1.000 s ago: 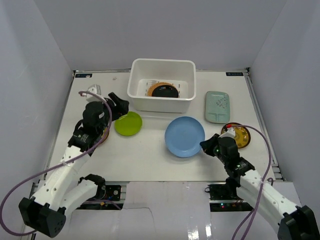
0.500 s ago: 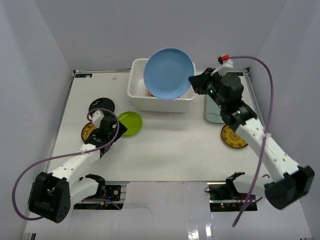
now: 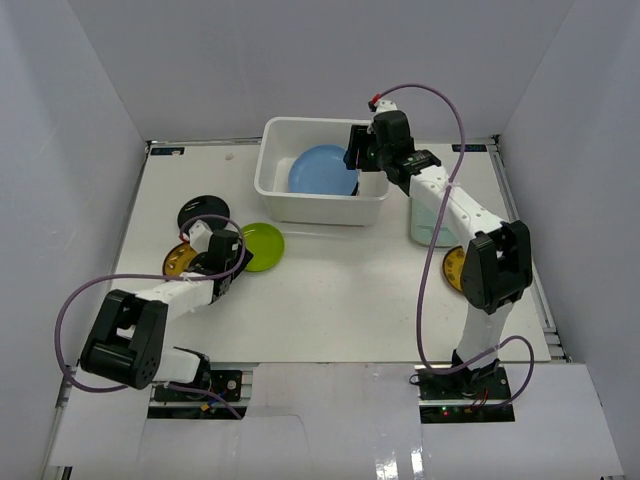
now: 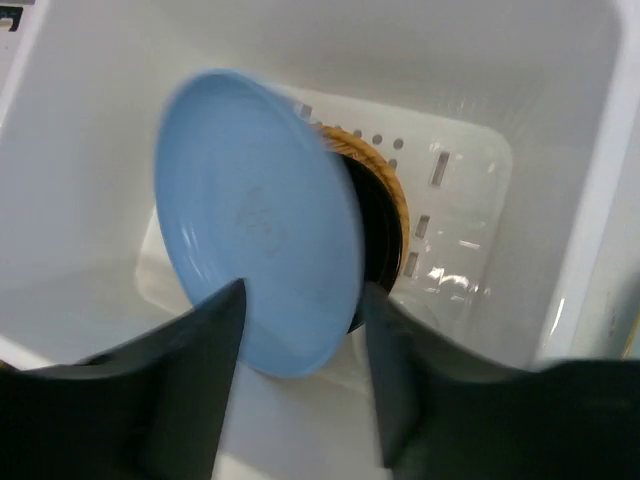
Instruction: Place the plates into the plastic bin on the countertop
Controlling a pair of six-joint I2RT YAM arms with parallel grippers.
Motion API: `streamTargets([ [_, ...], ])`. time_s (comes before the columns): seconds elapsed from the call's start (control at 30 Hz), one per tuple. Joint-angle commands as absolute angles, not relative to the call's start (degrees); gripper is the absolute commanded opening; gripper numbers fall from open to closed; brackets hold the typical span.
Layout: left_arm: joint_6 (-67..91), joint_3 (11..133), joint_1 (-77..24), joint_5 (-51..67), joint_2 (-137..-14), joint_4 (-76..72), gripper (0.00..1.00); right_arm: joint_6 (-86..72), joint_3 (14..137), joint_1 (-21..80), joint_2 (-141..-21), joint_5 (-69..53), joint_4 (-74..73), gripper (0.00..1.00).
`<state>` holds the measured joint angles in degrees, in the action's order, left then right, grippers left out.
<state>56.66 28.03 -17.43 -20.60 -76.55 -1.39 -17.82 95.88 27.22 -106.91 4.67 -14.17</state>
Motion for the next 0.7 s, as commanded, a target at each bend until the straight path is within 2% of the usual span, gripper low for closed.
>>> streamTargets([
  [0.0,57.5,26.7,-17.1,-21.7,-78.8,-5.8,0.64,-17.2,97.6,27.0,-103.0,3.9,-12.8,0.64],
  [0.03,57.4,26.8,-17.1,-22.1,-79.4,-7.1,0.62,-17.6,96.6,26.8,-102.3,4.2,-13.0,0.71],
  [0.07,57.1,26.7,-17.1,-22.2,-80.8,-7.8,0.54,-18.0,95.4,25.8,-100.2,4.0,-12.9,0.77],
  [0.1,57.0,26.8,-17.1,-22.3,-81.3,-8.3,0.49,-19.1,92.8,24.9,-99.1,3.3,-12.7,0.79],
  [0.17,56.4,27.0,-17.1,-23.0,-82.3,-9.4,0.36,-20.5,89.4,20.5,-94.9,-0.3,-11.8,0.77],
  [0.2,56.3,27.0,-17.1,-23.1,-82.5,-9.4,0.15,-21.3,87.0,18.7,-93.3,-2.4,-10.8,0.74],
  [0.27,55.5,26.6,-17.1,-22.7,-82.2,-10.0,0.02,-23.7,78.0,12.3,-87.7,-4.8,-6.6,0.69],
  [0.3,55.5,26.4,-17.1,-22.6,-80.9,-9.8,0.0,-24.9,74.6,10.2,-86.0,-5.0,-5.0,0.65],
  [0.33,55.3,26.1,-17.1,-22.2,-79.9,-9.8,0.0,-25.1,68.4,8.0,-84.5,-4.7,-3.7,0.64],
  [0.47,54.4,24.1,-17.2,-16.4,-71.8,-10.2,0.0,-25.5,57.9,-4.4,-82.4,-5.3,2.4,0.63],
  [0.6,53.4,22.6,-17.9,-10.4,-60.0,-7.4,0.0,-27.4,53.2,-13.0,-87.3,-14.0,9.9,0.73],
  [0.67,52.9,23.1,-18.2,-8.3,-52.8,-4.6,0.0,-27.2,53.5,-15.5,-92.2,-15.3,10.7,0.75],
])
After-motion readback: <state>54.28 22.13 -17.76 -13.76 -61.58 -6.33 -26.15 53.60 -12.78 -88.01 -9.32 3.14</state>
